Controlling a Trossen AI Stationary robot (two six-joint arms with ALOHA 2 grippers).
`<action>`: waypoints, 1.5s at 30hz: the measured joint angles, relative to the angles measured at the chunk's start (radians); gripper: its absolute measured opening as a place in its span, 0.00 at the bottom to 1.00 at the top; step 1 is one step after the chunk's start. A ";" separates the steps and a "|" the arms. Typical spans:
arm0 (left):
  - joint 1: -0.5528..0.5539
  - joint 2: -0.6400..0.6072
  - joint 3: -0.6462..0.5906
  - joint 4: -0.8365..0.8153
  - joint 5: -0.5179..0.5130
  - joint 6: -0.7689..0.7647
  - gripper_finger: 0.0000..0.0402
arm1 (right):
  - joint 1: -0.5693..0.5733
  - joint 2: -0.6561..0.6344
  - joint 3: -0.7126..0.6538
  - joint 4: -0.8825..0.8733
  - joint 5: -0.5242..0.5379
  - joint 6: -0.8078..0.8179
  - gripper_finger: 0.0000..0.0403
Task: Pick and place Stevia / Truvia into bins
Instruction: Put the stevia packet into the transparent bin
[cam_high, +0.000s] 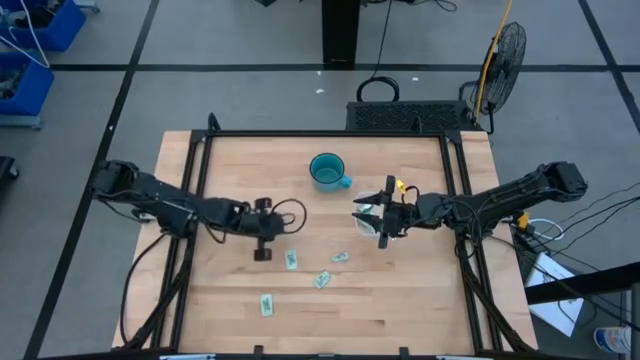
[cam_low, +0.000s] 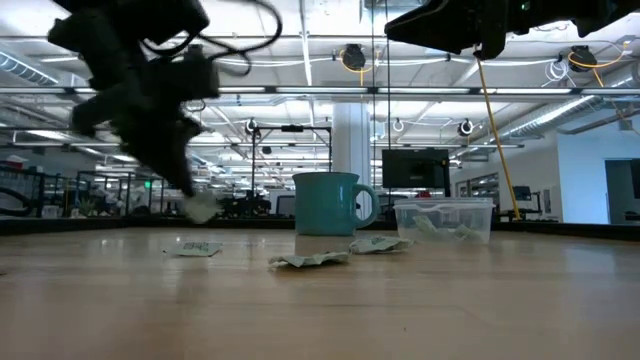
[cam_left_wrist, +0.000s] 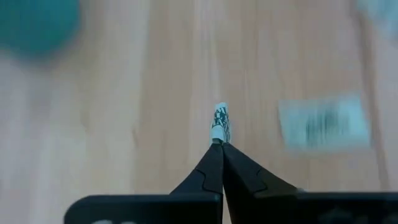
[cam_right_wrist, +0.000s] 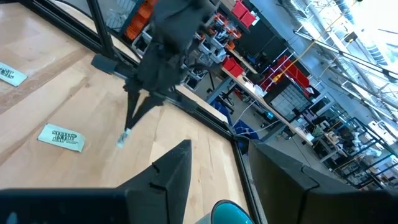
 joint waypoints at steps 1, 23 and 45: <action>0.015 0.000 0.000 0.068 0.002 0.039 0.01 | 0.000 0.000 0.000 0.001 0.000 -0.003 0.38; 0.268 0.613 0.507 0.653 0.267 0.335 0.01 | 0.035 -0.196 -0.021 -0.317 0.531 0.122 0.38; 0.253 0.597 0.735 0.165 0.126 0.377 0.31 | 0.032 -0.229 -0.057 -0.306 0.394 0.158 0.38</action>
